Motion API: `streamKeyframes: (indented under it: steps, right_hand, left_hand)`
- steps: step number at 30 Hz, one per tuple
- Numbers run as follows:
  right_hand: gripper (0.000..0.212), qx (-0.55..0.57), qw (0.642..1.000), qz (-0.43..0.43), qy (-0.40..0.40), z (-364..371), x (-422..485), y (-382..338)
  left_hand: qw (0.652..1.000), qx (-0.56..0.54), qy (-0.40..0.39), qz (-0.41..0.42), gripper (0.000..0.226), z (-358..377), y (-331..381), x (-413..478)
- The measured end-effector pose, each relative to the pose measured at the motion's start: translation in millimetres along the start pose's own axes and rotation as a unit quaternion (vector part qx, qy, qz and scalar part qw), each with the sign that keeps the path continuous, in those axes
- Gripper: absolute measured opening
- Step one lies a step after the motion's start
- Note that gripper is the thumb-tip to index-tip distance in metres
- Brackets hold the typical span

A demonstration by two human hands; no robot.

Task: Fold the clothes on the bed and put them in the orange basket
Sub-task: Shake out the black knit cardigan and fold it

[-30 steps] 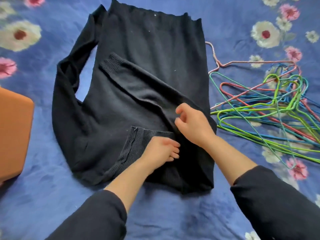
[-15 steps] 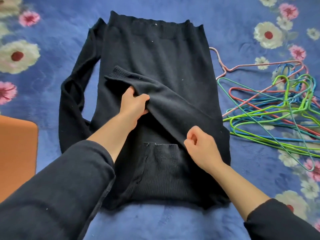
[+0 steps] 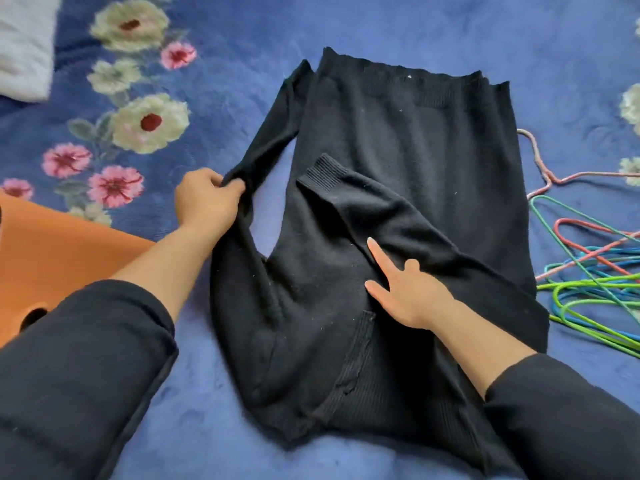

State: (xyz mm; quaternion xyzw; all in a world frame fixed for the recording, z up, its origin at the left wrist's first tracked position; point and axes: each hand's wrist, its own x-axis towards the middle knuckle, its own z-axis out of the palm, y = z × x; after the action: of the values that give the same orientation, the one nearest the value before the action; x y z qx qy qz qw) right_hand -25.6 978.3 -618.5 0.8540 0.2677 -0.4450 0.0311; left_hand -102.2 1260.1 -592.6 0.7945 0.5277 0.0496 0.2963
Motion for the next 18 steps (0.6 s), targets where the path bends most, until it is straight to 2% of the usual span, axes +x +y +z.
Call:
streamKeyframes:
  steps: [1,3,4,7,9,14,16,18]
  right_hand:
    - [0.067,0.001,1.000,0.001,-0.008,-1.1,-0.6,0.7]
    - [0.067,0.002,1.000,0.004,-0.019,-3.5,-0.8,-0.3]
    - [0.067,0.003,1.000,0.005,-0.022,-4.1,-0.9,-0.7]
    - [0.069,0.007,1.000,0.007,-0.030,-4.4,-1.1,-4.0]
    - [0.070,0.012,0.999,0.007,-0.032,-3.4,-0.5,-3.3]
    - [0.069,0.015,1.000,0.005,-0.023,-1.8,1.3,0.4]
    - [0.070,0.015,1.000,0.004,-0.021,-0.2,1.1,0.0]
    - [0.070,0.014,1.000,0.001,-0.022,0.6,1.4,-0.5]
  left_hand:
    - [0.999,-0.029,0.030,0.003,0.032,-5.3,3.2,0.2]
    - [0.985,-0.157,0.062,-0.034,0.034,-17.8,11.1,1.9]
    - [0.965,-0.241,0.050,-0.087,0.029,-22.8,14.3,3.6]
    - [0.865,-0.416,-0.060,-0.274,0.015,-34.1,10.5,5.2]
    - [0.835,-0.435,-0.131,-0.310,0.017,-37.0,1.1,3.4]
    - [0.772,-0.486,-0.269,-0.310,0.032,-52.6,-11.0,-6.5]
    - [0.734,-0.520,-0.280,-0.334,0.032,-53.4,-11.3,-10.6]
    - [0.721,-0.540,-0.241,-0.362,0.030,-50.2,-5.8,-10.6]
